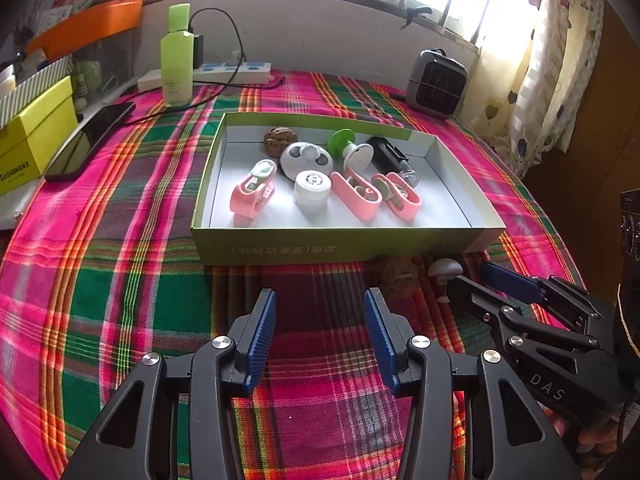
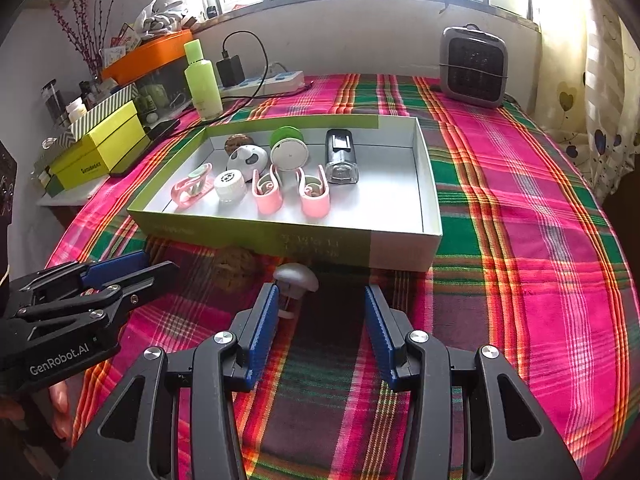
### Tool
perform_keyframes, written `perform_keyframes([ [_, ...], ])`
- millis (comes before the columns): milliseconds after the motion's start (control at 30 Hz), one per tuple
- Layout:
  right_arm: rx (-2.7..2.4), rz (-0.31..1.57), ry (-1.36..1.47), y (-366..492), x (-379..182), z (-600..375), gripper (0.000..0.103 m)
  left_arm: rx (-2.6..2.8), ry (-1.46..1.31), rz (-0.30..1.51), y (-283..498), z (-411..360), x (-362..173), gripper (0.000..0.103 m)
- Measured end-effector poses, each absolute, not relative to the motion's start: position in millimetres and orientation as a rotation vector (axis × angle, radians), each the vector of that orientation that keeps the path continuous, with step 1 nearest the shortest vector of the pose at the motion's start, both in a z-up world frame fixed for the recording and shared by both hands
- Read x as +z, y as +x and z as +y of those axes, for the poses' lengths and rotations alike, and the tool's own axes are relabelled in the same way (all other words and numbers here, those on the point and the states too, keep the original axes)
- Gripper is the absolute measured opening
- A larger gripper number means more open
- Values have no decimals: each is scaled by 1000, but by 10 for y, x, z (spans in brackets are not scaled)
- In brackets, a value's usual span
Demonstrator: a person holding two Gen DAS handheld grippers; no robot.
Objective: Organize objects
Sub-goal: 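Reach the right gripper to the white egg-shaped knob and grasp it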
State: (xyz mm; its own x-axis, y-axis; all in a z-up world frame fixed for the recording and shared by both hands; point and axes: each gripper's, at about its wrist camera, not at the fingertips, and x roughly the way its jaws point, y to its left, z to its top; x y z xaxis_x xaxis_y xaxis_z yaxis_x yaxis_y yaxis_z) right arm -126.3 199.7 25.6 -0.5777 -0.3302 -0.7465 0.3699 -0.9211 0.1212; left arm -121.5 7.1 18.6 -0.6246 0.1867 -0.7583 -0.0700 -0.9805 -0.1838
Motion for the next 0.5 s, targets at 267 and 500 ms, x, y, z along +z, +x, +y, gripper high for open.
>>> perform_keyframes([
  [267, -2472, 95, 1197, -1342, 198, 1911, 45, 2690, -1301, -215, -1225, 63, 154, 44],
  [500, -2467, 138, 1200, -1378, 186, 1845, 45, 2676, -1304, -220, -1245, 78, 144, 44],
])
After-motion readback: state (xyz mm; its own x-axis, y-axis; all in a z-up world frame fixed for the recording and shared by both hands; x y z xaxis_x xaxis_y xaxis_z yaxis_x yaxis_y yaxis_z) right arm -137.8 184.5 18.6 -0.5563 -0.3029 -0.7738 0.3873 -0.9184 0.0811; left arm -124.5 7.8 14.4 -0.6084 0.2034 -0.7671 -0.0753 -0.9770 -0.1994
